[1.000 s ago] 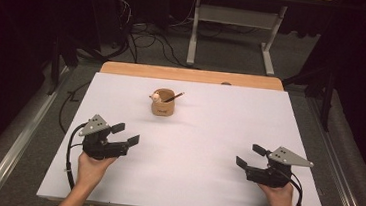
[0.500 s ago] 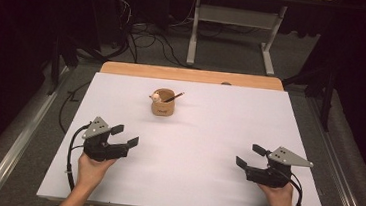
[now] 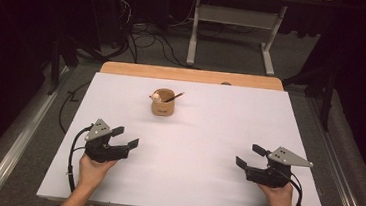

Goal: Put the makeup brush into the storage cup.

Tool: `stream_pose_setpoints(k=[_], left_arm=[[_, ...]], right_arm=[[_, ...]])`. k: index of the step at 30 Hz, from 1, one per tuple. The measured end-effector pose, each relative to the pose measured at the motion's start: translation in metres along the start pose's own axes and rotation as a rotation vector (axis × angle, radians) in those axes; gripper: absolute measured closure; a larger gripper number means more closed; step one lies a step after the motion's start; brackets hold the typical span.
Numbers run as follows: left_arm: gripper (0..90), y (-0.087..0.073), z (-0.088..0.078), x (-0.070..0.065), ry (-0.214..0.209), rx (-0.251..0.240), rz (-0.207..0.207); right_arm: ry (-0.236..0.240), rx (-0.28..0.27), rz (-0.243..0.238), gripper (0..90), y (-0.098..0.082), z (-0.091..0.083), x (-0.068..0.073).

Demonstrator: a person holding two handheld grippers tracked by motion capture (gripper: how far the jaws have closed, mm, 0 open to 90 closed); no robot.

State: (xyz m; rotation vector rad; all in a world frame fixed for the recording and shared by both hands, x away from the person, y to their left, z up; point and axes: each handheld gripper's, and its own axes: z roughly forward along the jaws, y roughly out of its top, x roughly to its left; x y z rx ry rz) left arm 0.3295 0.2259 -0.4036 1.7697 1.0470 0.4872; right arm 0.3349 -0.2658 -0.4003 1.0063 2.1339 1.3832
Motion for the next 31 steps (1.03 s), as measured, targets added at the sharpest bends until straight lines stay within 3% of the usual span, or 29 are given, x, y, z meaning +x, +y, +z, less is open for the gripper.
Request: stream_pose_setpoints(k=[8,27,31], left_arm=[[27.4,-0.0041,-0.0004,0.0027,0.019,0.001,-0.003],[28.0,-0.0088,0.0037,0.0044,0.019,0.011,-0.023],[28.0,-0.0088,0.0033,0.0018,0.025,0.009,-0.001]], right_arm=[[0.007,-0.009,0.003,23.2,-0.0001,-0.0012,-0.0008],[0.022,-0.008,-0.004,23.0,-0.0003,-0.0001,-0.0005],[0.023,-0.008,0.001,23.0,-0.0003,-0.0002,-0.0012]])
